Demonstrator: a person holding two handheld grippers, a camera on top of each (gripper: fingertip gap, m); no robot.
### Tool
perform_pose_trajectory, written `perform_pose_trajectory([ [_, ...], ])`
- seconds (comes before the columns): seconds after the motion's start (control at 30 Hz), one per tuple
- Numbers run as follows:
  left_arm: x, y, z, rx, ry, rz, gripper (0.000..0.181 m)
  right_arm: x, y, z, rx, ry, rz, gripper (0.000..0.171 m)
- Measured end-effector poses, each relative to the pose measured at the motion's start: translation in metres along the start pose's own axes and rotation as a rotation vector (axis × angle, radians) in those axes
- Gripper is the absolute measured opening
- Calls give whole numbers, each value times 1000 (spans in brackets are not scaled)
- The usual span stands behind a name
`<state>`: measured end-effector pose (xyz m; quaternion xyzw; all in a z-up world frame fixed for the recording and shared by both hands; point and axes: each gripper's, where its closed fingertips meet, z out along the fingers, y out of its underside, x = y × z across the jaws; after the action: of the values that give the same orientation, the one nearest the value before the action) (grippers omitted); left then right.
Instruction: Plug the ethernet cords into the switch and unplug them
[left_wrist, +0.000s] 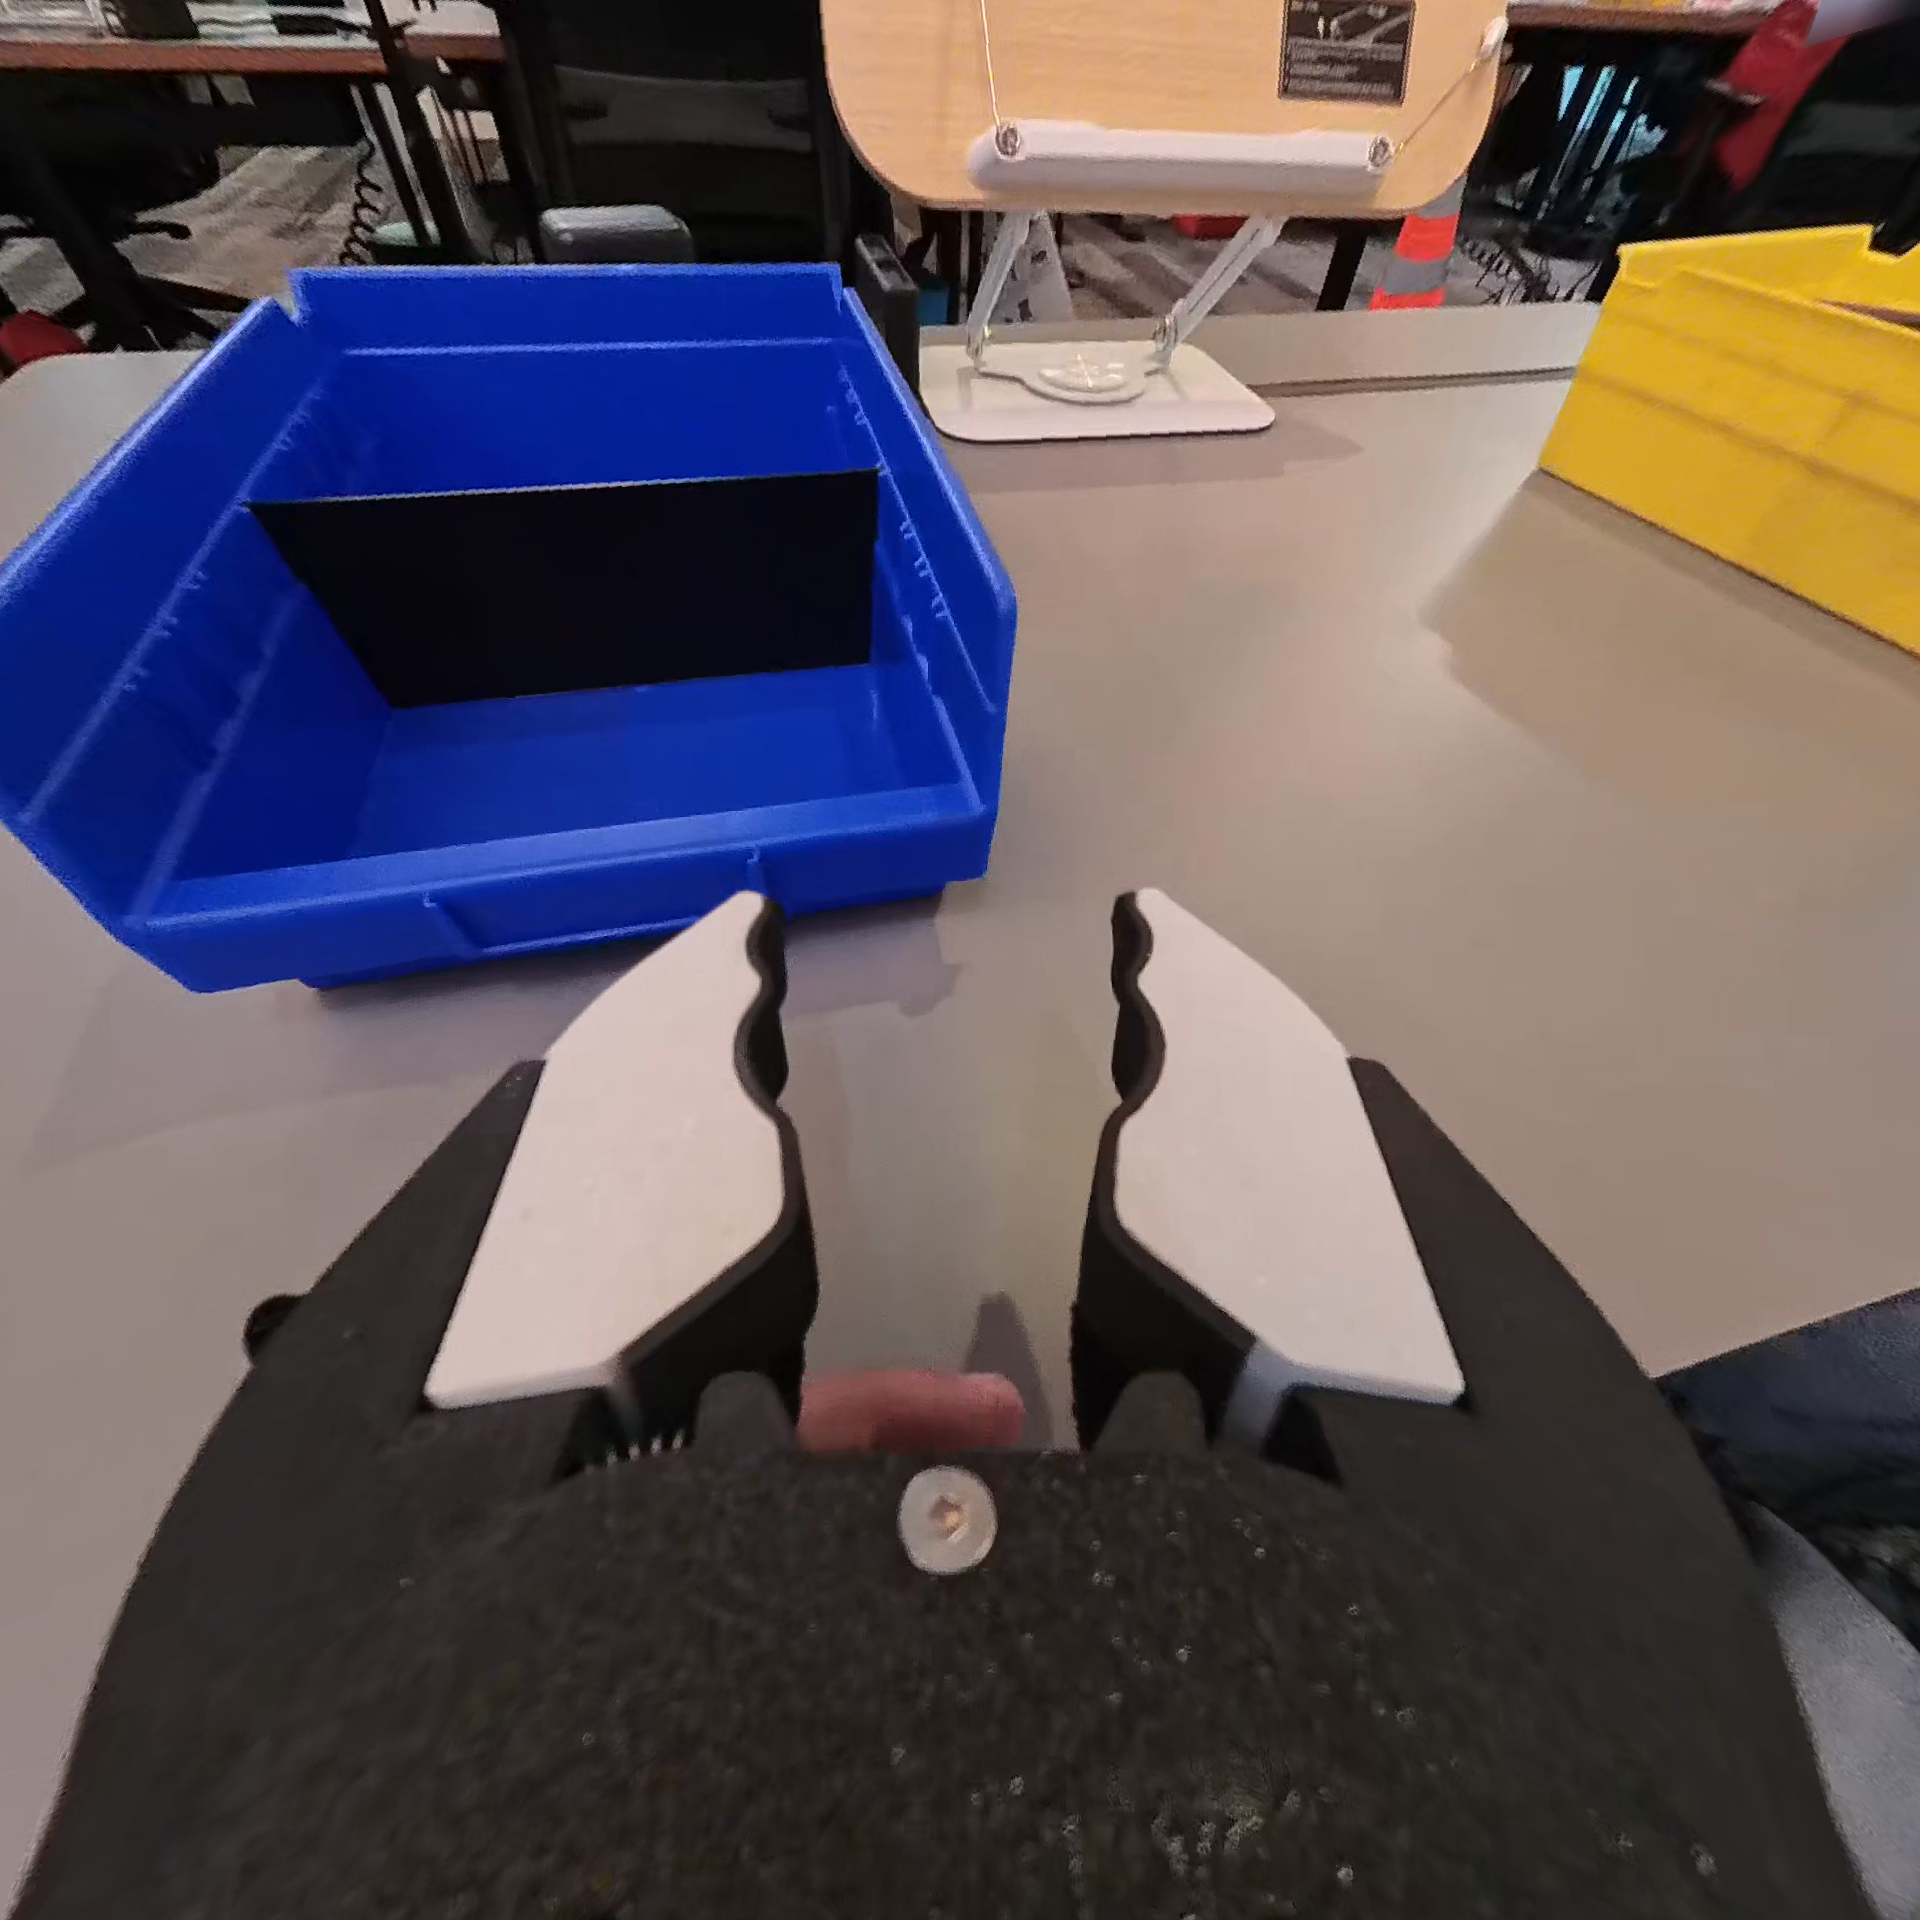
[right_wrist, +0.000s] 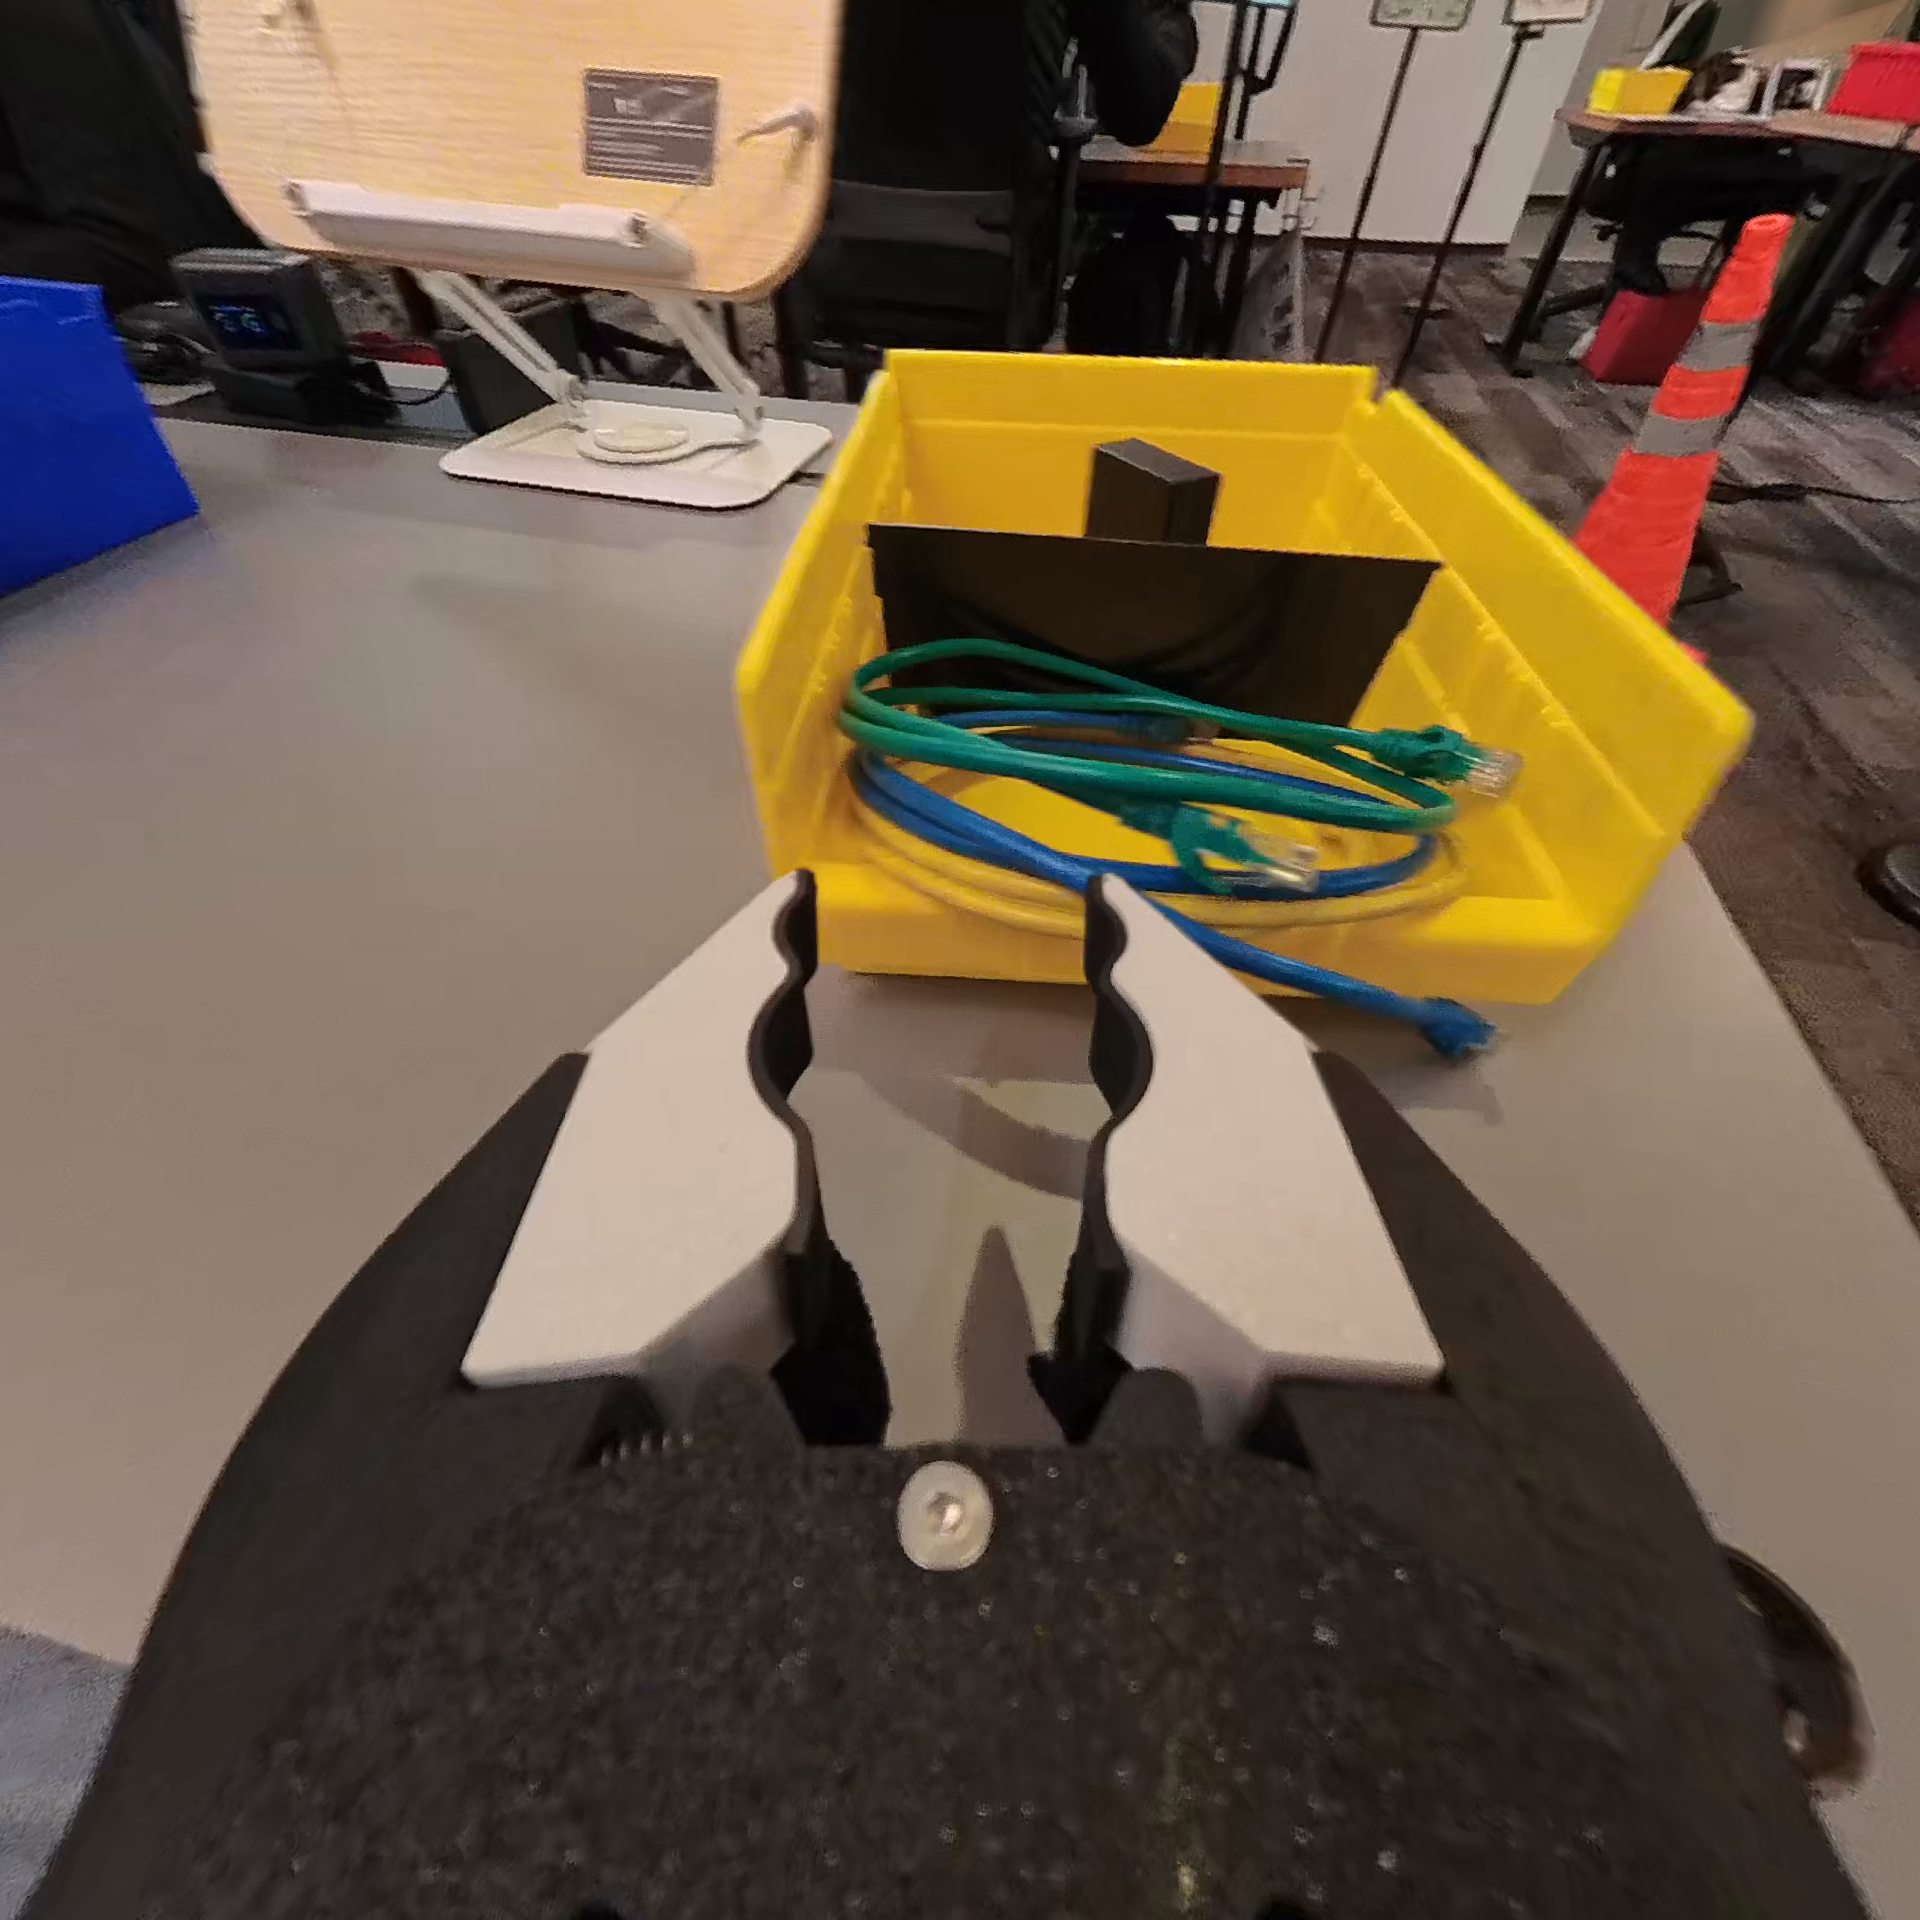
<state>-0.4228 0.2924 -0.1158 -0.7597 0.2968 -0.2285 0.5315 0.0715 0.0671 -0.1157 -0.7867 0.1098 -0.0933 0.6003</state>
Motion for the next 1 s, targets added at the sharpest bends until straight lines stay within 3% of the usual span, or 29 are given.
perform_pose_trajectory([
  [0.13, 3, 1, 0, -8, -37, 40, 56, -55, -2, 15, 0, -118, -78, 56],
  [0.23, 10, 0, -1, 8, -63, 101, 54, -65, -6, 41, -10, -25, -154, 50],
  [0.33, 26, 2, 2, 0, -31, 132, 59, -65, -8, 60, -36, 30, -110, 50],
  [0.47, 48, 8, 8, -20, 8, 197, 64, -86, -8, 65, -47, -24, -26, 57],
  [0.6, 92, -5, 9, 36, 110, 157, 54, -142, -6, 45, -81, -194, -68, 54],
  [0.73, 179, -19, 9, 80, 282, 100, 56, -188, -25, -15, 26, -353, -81, 51],
  [0.87, 259, -22, 35, 41, 363, 199, 53, -103, -58, -39, 187, -83, 27, 44],
  [1.0, 311, -15, 81, -79, 434, 225, 49, -13, -26, -46, 110, 231, 16, 46],
])
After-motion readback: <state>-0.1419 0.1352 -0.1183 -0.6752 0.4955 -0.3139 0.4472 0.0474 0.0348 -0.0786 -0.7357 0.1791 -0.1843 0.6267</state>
